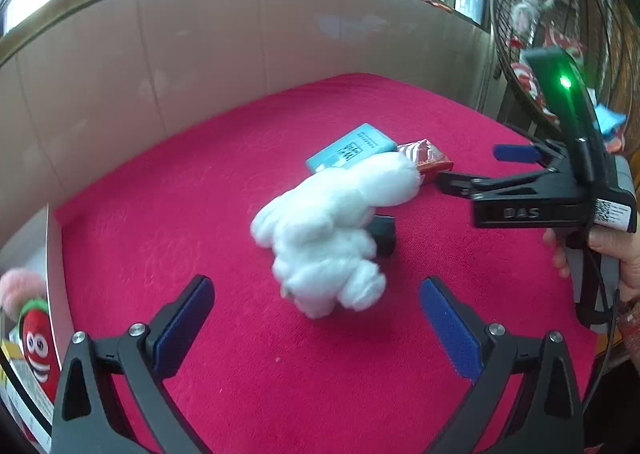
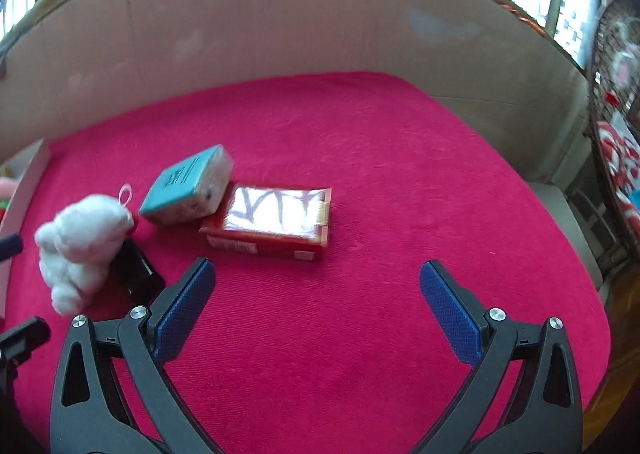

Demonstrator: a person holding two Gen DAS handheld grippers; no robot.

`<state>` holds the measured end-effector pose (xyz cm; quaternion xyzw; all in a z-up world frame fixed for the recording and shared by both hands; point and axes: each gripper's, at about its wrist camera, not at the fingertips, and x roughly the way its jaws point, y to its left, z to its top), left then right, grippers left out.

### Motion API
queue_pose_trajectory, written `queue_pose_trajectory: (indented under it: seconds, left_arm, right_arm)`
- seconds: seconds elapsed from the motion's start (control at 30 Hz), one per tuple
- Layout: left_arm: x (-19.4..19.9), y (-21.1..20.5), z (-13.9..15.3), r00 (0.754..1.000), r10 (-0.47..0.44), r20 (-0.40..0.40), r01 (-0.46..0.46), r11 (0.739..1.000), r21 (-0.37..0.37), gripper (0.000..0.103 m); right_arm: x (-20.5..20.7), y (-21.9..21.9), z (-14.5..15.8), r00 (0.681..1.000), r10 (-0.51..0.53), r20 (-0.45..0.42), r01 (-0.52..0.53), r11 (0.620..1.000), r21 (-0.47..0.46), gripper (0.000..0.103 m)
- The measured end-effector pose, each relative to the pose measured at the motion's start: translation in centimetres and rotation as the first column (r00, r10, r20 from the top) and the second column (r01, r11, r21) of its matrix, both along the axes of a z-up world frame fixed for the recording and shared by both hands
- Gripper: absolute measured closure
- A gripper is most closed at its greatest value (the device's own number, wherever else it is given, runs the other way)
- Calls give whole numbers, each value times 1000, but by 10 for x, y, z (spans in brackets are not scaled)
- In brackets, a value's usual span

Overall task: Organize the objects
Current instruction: 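Move the left tool to the white plush bunny while the right tool approaches the red Sequoia box, then close the left tool on the plush bunny while the right tool grasps the Sequoia box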

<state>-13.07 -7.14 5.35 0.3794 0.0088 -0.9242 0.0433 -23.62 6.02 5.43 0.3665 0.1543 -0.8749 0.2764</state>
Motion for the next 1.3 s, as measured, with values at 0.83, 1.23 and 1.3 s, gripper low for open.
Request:
queue_pose_trajectory:
  seconds: [0.83,1.23,1.3]
  left_arm:
    - [-23,-23,-17,998,61,4,-61,995,79,55]
    - [21,-16,11,983,120,-139,-101,986,134,55]
    - [22,-13,14,981,124,-147,-106,986,127,55]
  right_arm:
    - [-21,-47,-28,998,24,62,-26,999,45,14]
    - [7,0,-12,997,-50,54,56,992,-112,15]
    - [15,9,-5,997,-69,46,75,986,-150,15]
